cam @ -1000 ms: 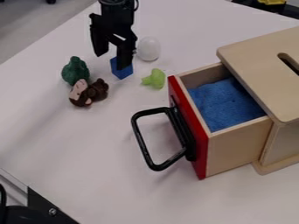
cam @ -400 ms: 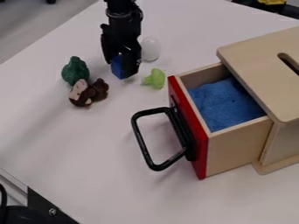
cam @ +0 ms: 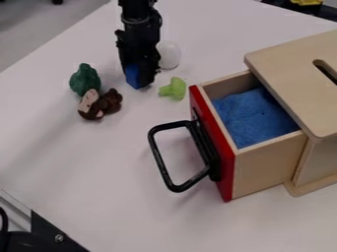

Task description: Put blue object into the drawer

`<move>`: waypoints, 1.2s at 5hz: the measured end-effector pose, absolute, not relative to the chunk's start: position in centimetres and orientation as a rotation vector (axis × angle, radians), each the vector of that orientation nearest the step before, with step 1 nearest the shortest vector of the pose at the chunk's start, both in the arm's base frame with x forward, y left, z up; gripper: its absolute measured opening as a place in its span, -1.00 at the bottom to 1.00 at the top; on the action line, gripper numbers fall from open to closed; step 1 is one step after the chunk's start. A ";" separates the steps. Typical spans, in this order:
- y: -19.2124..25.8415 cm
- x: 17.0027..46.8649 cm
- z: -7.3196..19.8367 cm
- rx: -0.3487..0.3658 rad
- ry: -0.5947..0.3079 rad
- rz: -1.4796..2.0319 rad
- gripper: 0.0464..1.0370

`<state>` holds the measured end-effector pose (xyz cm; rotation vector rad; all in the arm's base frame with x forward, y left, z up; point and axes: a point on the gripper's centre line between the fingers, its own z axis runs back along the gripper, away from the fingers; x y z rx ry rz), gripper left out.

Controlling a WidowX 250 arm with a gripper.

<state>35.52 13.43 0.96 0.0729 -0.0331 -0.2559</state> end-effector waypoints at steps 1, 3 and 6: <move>13.3 35.2 1.0 0.101 -0.008 -0.259 0.11; 12.4 33.4 5.9 0.170 0.021 -0.245 0.10; 2.7 31.2 12.6 0.135 -0.092 -0.364 0.10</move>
